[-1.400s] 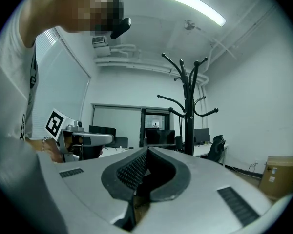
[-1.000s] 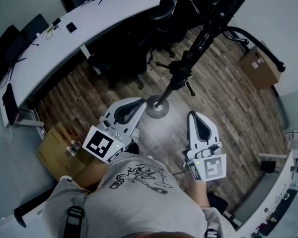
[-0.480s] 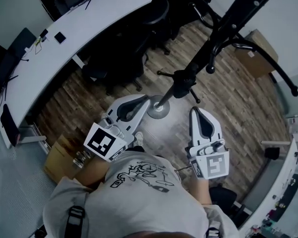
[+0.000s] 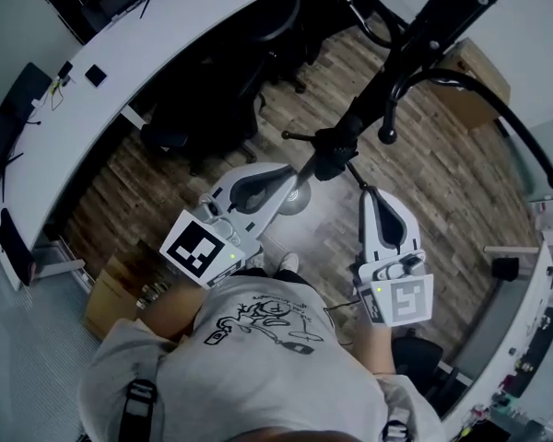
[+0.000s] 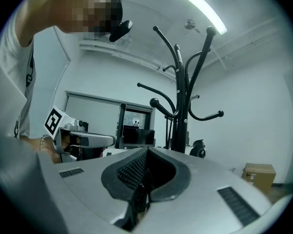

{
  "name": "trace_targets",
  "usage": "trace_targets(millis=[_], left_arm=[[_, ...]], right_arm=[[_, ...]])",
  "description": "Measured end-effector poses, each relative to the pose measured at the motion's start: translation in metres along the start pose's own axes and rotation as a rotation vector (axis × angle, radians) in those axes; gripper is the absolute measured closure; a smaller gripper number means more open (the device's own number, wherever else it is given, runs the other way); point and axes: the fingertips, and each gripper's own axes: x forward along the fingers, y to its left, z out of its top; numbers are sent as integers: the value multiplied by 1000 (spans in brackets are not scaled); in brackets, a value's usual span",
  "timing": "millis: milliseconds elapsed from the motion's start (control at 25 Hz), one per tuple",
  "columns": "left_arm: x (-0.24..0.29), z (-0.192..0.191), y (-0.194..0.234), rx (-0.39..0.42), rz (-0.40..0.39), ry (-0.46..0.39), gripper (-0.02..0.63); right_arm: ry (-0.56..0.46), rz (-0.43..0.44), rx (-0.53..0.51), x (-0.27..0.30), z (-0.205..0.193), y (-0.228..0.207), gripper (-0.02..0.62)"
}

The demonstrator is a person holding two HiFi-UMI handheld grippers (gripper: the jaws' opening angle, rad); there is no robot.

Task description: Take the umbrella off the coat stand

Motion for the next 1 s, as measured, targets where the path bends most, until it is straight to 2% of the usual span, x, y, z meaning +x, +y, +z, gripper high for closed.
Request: trace_targets(millis=[560,1000], left_arm=[[71,22,-6,36,-82,-7,563],[110,22,2,89,-131,31,526]], right_arm=[[-47,59,-10,16,17,-39,572],[-48,107,-3,44,24,-54,551]])
